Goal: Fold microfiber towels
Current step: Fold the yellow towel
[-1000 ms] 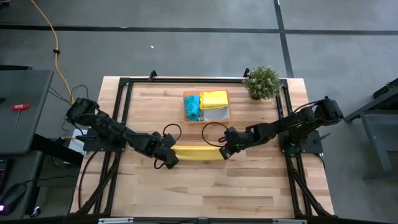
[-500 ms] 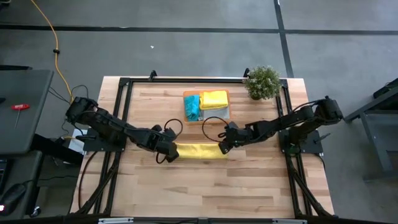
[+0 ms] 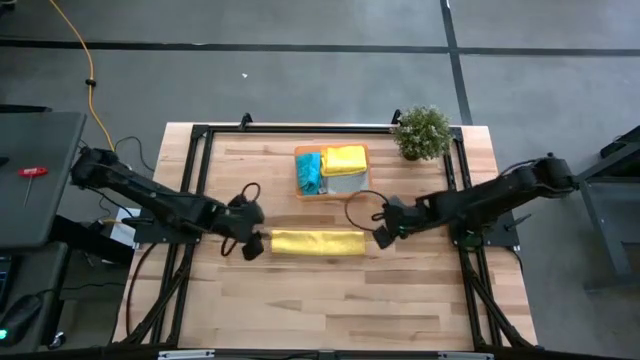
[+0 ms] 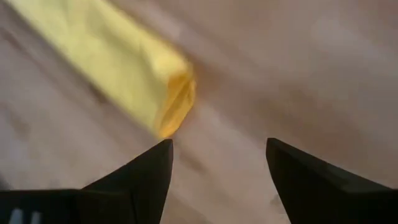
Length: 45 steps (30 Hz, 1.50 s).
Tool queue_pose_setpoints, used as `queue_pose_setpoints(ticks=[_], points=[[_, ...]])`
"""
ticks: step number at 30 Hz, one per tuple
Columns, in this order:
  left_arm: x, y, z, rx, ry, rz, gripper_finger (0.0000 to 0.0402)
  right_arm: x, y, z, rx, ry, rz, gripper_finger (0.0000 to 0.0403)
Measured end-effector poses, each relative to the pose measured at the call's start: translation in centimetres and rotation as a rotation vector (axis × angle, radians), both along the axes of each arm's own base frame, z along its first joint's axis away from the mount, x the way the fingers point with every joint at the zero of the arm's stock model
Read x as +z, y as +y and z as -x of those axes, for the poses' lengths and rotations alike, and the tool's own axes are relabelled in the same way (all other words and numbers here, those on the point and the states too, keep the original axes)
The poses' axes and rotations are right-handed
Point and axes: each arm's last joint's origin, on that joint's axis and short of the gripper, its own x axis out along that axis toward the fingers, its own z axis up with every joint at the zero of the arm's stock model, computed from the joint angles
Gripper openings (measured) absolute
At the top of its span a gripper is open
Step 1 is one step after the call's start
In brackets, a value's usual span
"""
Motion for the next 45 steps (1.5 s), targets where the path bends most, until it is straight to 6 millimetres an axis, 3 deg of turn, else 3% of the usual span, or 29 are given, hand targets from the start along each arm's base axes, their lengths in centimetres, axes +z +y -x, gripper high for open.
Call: queue_pose_setpoints(ticks=[6, 9, 13, 23, 28, 45], points=[[-2.4, -1.0, 1.9, -0.035, -0.176, 0.146, 0.0200, -2.9, 2.3, 2.6, -0.172, -0.130, -0.192, 0.0250], [-3.6, -1.1, 2.7, 0.034, -0.173, 0.180, 0.0200, -4.2, 2.7, 2.8, -0.262, -0.222, -0.252, 0.0250], [-4.9, -0.9, 3.5, 0.087, -0.120, 0.193, 0.0200, -5.5, 2.9, 2.8, -0.323, -0.221, -0.243, 0.0250], [-6.1, -0.8, 3.7, 0.170, -0.091, 0.223, 0.0200, -7.9, 3.5, 0.2, -0.357, -0.340, -0.253, 0.0250], [-6.3, -0.8, 3.5, 0.200, -0.092, 0.237, 0.0200, -8.1, 3.6, -0.7, -0.376, -0.428, -0.271, 0.0250], [-7.4, -1.2, 2.3, 0.195, -0.102, 0.249, 0.0200, -8.5, 3.0, -4.6, -0.426, -0.331, -0.156, 0.0249]])
